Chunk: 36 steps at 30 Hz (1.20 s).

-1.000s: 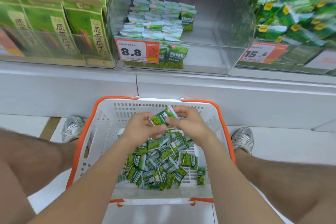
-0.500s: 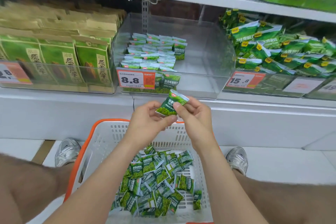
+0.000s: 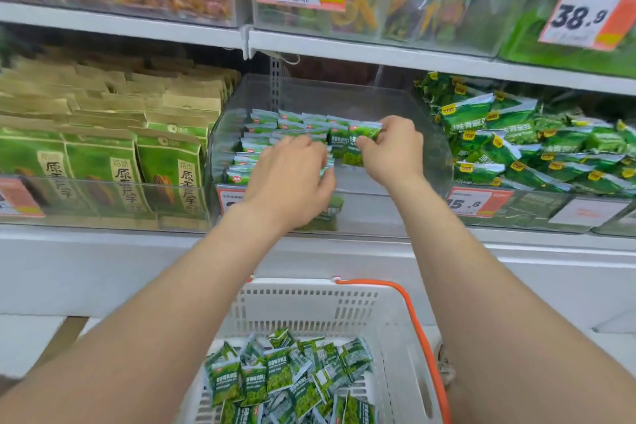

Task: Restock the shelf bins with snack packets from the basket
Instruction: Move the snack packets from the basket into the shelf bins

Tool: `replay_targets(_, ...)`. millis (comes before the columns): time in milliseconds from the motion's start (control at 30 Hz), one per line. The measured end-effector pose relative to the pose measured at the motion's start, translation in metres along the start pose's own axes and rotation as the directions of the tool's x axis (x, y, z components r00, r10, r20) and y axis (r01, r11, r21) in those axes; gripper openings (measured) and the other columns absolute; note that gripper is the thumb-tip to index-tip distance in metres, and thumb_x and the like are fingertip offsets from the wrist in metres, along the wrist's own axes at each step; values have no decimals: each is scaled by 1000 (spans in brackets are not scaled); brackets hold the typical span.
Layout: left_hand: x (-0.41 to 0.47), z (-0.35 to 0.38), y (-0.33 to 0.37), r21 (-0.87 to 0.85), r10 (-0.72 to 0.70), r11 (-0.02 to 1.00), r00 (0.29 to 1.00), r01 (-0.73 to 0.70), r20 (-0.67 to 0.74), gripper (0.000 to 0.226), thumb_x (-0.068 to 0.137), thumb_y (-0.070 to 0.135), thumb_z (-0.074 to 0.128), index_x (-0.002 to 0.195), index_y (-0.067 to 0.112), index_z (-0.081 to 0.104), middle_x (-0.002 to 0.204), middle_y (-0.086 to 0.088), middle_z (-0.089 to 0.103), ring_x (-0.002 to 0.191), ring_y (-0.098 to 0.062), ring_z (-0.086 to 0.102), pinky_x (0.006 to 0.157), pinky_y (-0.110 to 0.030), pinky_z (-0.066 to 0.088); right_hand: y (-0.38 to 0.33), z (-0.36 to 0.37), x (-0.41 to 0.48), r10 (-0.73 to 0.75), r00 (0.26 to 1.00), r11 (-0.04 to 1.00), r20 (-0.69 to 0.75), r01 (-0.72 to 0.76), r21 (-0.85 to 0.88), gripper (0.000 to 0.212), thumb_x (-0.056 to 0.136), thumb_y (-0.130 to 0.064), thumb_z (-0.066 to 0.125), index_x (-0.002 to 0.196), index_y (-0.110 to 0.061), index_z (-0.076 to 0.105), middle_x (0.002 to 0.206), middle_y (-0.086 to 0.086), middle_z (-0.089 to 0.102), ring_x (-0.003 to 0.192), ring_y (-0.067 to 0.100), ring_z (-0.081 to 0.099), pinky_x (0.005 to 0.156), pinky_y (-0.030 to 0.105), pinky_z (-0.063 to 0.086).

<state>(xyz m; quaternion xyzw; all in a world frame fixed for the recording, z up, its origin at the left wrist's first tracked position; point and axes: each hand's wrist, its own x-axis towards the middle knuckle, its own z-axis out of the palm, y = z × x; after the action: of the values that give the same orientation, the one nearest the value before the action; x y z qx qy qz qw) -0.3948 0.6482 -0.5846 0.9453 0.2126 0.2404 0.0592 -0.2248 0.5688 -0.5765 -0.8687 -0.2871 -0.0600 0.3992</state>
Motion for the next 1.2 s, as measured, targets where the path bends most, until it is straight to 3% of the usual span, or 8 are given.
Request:
replay_targets(67, 10, 5, -7, 66, 6, 998, 993, -13, 116, 43, 96, 51, 36, 107, 23, 66, 115, -2, 67, 111, -29, 57, 88, -43, 39, 0, 10, 22, 65, 993, 989, 93, -52, -135, 24, 92, -26, 74, 93, -16, 53, 114, 17, 62, 108, 35, 56, 75, 31, 36)
replay_targets(267, 22, 10, -14, 69, -53, 997, 902, 26, 429, 70, 87, 57, 15, 144, 31, 47, 154, 0, 47, 142, -26, 38, 113, -62, 30, 0, 46, 74, 160, 969, 925, 187, -81, -372, 52, 93, -18, 72, 139, -6, 50, 140, 12, 54, 131, 29, 56, 94, 30, 50)
replay_targets(467, 22, 12, -15, 48, -52, 998, 897, 34, 439, 70, 88, 58, 14, 147, 33, 42, 159, 3, 41, 148, -24, 31, 115, -64, 28, -10, 67, 101, 141, 958, 877, 248, -5, -480, 51, 90, -24, 74, 135, -5, 60, 132, 9, 61, 126, 29, 58, 79, 28, 41)
replay_targets(567, 22, 13, -16, 42, -46, 999, 905, 32, 423, 68, 89, 58, 15, 146, 33, 43, 158, 2, 42, 147, -24, 32, 114, -64, 29, -7, 72, 100, 140, 966, 882, 216, -23, -470, 54, 88, -22, 78, 135, -6, 59, 133, 8, 62, 127, 29, 60, 86, 28, 51)
replay_targets(700, 20, 12, -14, 39, -54, 998, 909, 42, 412, 68, 89, 56, 16, 144, 32, 46, 155, 1, 46, 145, -25, 35, 113, -62, 31, -1, 71, 95, 197, 960, 908, 200, -102, -406, 45, 86, -23, 79, 123, -6, 61, 119, 13, 70, 102, 30, 73, 82, 36, 62)
replay_targets(833, 16, 11, -13, 16, -60, 998, 940, 58, 337, 62, 91, 55, 23, 138, 30, 55, 147, 0, 53, 139, -24, 42, 113, -56, 33, -3, 62, 85, 209, 905, 930, 370, -67, -361, 25, 98, -21, 64, 112, -1, 64, 93, 12, 75, 76, 29, 75, 70, 40, 64)
replay_targets(1000, 8, 13, -10, 6, -65, 998, 995, 65, 81, 40, 93, 53, 43, 114, 29, 68, 123, 2, 66, 122, -26, 55, 105, -45, 36, -9, 33, 59, 186, 829, 954, 528, -24, -300, 37, 95, -8, 47, 128, 0, 60, 106, 19, 73, 95, 34, 75, 84, 52, 63)
replay_targets(1200, -16, 13, 12, 30, -22, 999, 953, 33, -301, 18, 98, 39, 61, 100, 22, 67, 103, 0, 68, 105, -31, 59, 88, -45, 41, -23, -5, 8, -45, 979, 991, 201, 68, -111, 34, 89, -10, 49, 113, -9, 73, 120, 21, 69, 113, 39, 63, 97, 41, 54)
